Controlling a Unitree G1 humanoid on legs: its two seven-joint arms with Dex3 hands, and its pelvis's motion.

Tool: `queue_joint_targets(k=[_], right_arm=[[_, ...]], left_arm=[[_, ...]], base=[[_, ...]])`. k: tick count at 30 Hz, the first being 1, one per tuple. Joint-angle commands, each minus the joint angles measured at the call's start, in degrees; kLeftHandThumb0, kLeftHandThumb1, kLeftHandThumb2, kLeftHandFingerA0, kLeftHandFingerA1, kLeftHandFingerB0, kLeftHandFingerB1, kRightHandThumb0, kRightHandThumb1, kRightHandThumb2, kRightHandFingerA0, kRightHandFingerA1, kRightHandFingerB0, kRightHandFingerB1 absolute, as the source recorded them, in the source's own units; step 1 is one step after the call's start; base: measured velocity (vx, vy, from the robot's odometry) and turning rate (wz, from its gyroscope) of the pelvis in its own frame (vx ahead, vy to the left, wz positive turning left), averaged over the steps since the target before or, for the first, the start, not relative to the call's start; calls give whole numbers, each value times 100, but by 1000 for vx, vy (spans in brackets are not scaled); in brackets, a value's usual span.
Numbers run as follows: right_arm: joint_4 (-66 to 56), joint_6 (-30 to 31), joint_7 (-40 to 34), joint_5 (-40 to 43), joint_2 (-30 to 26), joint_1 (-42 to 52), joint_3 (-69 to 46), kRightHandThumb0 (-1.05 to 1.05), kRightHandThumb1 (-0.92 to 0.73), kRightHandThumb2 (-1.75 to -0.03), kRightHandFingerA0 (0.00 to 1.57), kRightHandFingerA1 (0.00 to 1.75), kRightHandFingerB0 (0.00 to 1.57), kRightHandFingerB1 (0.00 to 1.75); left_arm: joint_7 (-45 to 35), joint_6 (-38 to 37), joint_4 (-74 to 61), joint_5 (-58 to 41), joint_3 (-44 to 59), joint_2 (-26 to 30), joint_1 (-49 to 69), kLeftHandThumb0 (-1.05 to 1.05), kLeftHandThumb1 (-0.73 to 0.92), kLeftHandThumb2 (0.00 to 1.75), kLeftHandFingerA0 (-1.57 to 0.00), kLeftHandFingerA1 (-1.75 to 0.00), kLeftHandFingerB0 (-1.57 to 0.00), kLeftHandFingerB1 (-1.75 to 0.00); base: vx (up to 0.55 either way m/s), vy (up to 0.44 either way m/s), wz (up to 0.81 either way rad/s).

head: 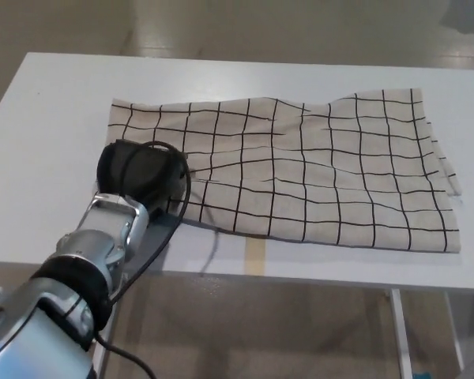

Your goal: Use the left hand to fold a white towel with checkered patterns in half.

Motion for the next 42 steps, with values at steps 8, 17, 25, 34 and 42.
queue_joint_targets(k=[8,17,25,34,42], right_arm=[[14,123,76,113,-113,-163,-52,-40,-65,-60,40,57,29,38],[-76,205,151,143,-118,-145,-61,-45,-51,-83,39,64,29,52],[-114,171,124,82,-144,-100,-45,-45,-51,-85,42,67,29,52],[-88,79,-24,-14,-119,-84,-24,-44,-51,-86,48,67,34,54],[-85,176,5,-16,-168,-184,-2,-44,-51,-86,49,67,35,56]], left_arm=[[576,-891,150,-230,251,995,275,-18,67,53,-73,-175,-54,-175],[1209,-1247,25,-212,544,1871,-144,-33,51,82,-112,-143,-91,-131],[1265,-1437,-155,-101,424,1801,-467,-34,48,79,-112,-143,-93,-133],[2258,-1496,-797,325,114,1430,-1083,-25,55,56,-84,-175,-71,-165],[2725,-2618,-2721,448,152,1262,-1647,-20,61,56,-90,-175,-68,-174]], base=[[0,0,0],[0,0,0],[0,0,0],[0,0,0],[0,0,0]])
